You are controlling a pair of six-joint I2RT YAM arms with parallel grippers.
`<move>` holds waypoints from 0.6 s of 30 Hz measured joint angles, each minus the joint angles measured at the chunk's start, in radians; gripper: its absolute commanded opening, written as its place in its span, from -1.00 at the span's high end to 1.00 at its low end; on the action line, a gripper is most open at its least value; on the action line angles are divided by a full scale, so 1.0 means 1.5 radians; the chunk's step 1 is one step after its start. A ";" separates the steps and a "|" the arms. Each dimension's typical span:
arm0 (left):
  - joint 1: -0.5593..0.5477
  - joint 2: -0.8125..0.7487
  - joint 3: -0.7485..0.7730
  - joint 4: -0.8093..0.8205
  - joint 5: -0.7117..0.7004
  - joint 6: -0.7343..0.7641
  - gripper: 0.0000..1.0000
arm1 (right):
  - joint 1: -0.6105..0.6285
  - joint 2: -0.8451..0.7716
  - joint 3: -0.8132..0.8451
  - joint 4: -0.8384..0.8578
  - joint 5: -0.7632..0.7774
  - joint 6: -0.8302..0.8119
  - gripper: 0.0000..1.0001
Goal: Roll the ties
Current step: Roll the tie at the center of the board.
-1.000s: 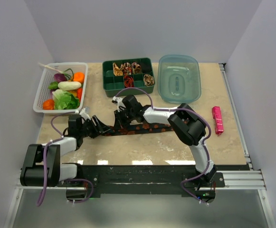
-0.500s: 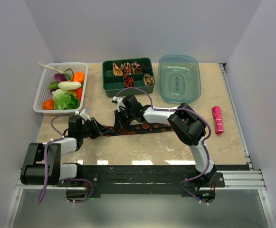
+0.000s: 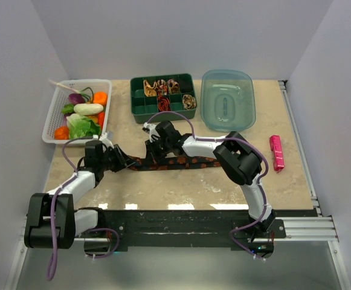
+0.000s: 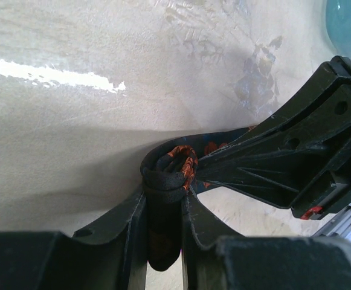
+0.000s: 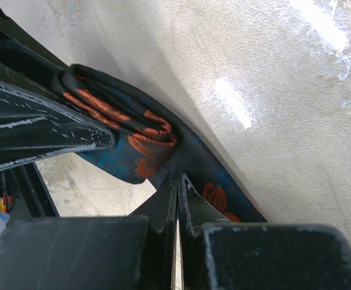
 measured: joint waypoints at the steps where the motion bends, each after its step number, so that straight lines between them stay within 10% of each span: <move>1: 0.000 -0.003 0.007 -0.013 -0.005 0.005 1.00 | 0.000 0.000 0.000 0.000 0.000 0.000 1.00; 18: -0.110 0.012 0.151 -0.237 -0.202 0.047 1.00 | 0.000 -0.005 0.016 0.000 0.000 0.008 1.00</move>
